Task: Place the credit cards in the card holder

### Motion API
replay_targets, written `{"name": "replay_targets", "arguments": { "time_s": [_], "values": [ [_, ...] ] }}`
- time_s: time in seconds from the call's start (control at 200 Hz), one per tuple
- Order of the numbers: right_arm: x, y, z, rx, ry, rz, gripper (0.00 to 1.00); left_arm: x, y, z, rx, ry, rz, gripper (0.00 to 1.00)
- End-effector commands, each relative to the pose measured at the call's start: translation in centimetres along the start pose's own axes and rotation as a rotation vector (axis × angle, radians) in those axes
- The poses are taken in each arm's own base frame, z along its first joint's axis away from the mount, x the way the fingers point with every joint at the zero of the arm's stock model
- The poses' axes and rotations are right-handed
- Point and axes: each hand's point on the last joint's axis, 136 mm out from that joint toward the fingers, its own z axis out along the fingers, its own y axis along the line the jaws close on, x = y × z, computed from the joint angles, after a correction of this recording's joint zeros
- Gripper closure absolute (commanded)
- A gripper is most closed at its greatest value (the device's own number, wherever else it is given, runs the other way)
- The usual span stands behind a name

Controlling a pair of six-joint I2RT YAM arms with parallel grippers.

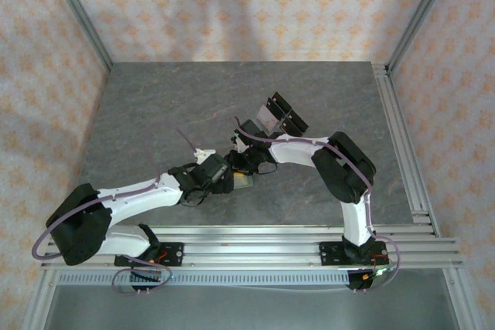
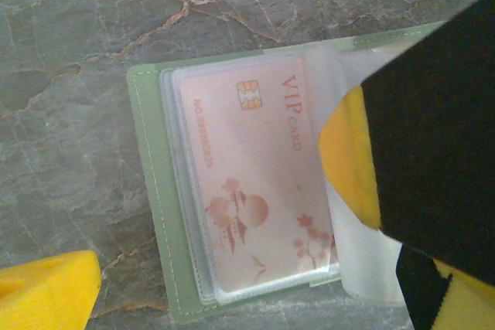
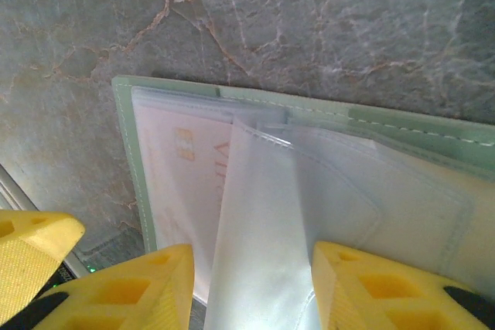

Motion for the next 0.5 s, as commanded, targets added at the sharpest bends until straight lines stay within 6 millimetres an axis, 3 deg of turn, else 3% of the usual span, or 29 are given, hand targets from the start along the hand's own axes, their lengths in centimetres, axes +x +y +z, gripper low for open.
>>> {"name": "replay_targets", "arguments": {
  "time_s": [0.0, 0.165, 0.335, 0.495],
  "values": [
    [0.5, -0.1, 0.2, -0.005, 0.012, 0.007, 0.55, -1.3, -0.2, 0.2, -0.032, -0.048, 0.012, 0.0],
    [0.0, 0.7, -0.6, -0.019, -0.005, -0.001, 0.55, -0.8, 0.4, 0.7, -0.058, -0.036, 0.017, 0.0],
    [-1.3, 1.8, -3.2, -0.032, -0.087, 0.002, 0.55, -0.2, 0.8, 1.0, -0.076, -0.024, 0.022, 0.0],
    [-1.9, 1.6, -4.9, -0.025, -0.146, 0.02, 0.54, 0.1, 1.1, 1.2, -0.082, -0.02, 0.018, 0.0]
  ]
}}
